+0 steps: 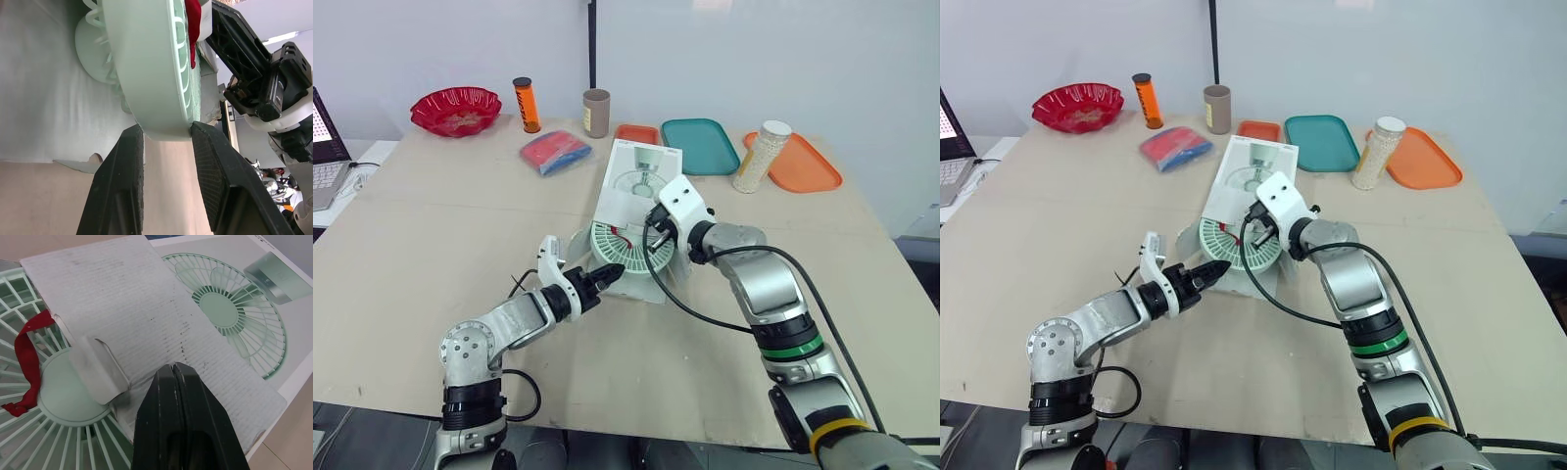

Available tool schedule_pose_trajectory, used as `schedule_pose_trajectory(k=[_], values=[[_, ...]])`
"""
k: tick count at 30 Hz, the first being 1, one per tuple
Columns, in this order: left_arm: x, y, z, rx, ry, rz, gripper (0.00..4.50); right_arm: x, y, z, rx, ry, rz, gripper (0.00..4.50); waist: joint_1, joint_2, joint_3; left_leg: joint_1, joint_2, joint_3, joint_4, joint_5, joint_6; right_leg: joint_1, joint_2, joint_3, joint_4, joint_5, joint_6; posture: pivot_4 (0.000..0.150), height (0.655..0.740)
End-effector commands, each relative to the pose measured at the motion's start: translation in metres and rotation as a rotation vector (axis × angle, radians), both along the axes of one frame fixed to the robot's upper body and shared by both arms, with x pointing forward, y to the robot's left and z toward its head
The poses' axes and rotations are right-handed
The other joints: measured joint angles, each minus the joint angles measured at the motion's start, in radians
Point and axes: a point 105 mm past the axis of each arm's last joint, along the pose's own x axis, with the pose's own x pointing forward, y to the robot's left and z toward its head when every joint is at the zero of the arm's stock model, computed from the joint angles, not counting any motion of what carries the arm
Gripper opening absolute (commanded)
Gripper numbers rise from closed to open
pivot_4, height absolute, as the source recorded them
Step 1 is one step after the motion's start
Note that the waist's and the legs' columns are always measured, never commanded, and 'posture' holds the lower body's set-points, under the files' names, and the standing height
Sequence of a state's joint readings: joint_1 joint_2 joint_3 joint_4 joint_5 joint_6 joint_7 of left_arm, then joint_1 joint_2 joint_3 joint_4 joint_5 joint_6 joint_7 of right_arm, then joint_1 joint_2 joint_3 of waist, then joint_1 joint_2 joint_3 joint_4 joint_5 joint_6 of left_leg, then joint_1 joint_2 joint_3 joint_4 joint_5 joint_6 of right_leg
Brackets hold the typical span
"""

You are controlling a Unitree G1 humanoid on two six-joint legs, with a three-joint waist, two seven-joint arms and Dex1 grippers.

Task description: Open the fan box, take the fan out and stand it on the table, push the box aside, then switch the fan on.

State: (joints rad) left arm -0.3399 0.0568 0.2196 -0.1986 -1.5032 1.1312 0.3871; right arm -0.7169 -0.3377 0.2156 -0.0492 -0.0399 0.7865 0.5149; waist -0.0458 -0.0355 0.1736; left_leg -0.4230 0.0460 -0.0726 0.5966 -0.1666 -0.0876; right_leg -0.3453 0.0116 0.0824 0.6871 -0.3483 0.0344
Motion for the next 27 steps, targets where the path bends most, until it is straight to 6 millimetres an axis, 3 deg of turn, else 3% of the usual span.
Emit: schedule_pose_trajectory(k=[1, 2, 5, 13, 17, 23, 27], values=[[-0.005, -0.002, 0.004, 0.018, -0.036, -0.020, 2.01, -0.004, -0.004, -0.040, -0.044, 0.142, -0.012, 0.00, 0.000, 0.000, 0.000, 0.000, 0.000, 0.000, 0.000, 0.000, 0.000, 0.000, 0.000, 0.000, 0.000, 0.000, 0.000, 0.150, 0.7400], [-0.004, 0.000, 0.005, 0.027, -0.046, -0.011, 2.14, -0.004, -0.004, -0.040, -0.045, 0.142, -0.012, 0.00, 0.001, 0.000, 0.000, 0.000, 0.000, 0.000, 0.000, 0.000, 0.000, 0.000, 0.000, 0.000, 0.000, 0.000, 0.000, 0.150, 0.7400], [-0.001, 0.007, 0.007, 0.008, -0.051, 0.017, 3.14, -0.004, -0.003, -0.040, -0.045, 0.140, -0.007, 0.00, 0.001, 0.000, 0.000, 0.000, 0.000, 0.000, 0.000, 0.000, 0.000, 0.000, 0.000, 0.000, 0.000, 0.000, 0.000, 0.150, 0.7400], [0.007, 0.023, 0.027, -0.104, -0.103, 0.063, 3.14, -0.001, -0.004, -0.040, -0.043, 0.129, -0.015, 0.00, 0.001, 0.000, 0.000, 0.000, 0.000, 0.000, 0.000, 0.000, 0.000, 0.000, 0.000, 0.000, 0.000, 0.000, 0.000, 0.150, 0.7400], [0.015, 0.025, 0.026, -0.119, -0.095, 0.082, 3.14, -0.001, -0.003, -0.040, -0.045, 0.128, -0.014, 0.00, 0.001, 0.000, 0.000, 0.000, 0.000, 0.000, 0.000, 0.000, 0.000, 0.000, 0.000, 0.000, 0.000, 0.000, 0.001, 0.150, 0.7400], [0.033, 0.012, 0.007, -0.105, -0.027, 0.114, 3.14, -0.002, -0.004, -0.041, -0.048, 0.131, -0.015, 0.00, 0.003, 0.000, 0.000, 0.000, 0.000, 0.000, 0.000, 0.000, 0.000, 0.001, 0.000, 0.000, -0.001, 0.001, 0.001, 0.150, 0.7400], [0.035, -0.001, 0.011, -0.123, -0.035, 0.095, 3.14, -0.002, -0.003, -0.041, -0.049, 0.132, -0.009, 0.00, 0.003, 0.000, 0.000, 0.000, 0.000, 0.000, 0.000, 0.000, 0.000, 0.001, 0.000, 0.000, -0.001, 0.001, 0.001, 0.150, 0.7400]])
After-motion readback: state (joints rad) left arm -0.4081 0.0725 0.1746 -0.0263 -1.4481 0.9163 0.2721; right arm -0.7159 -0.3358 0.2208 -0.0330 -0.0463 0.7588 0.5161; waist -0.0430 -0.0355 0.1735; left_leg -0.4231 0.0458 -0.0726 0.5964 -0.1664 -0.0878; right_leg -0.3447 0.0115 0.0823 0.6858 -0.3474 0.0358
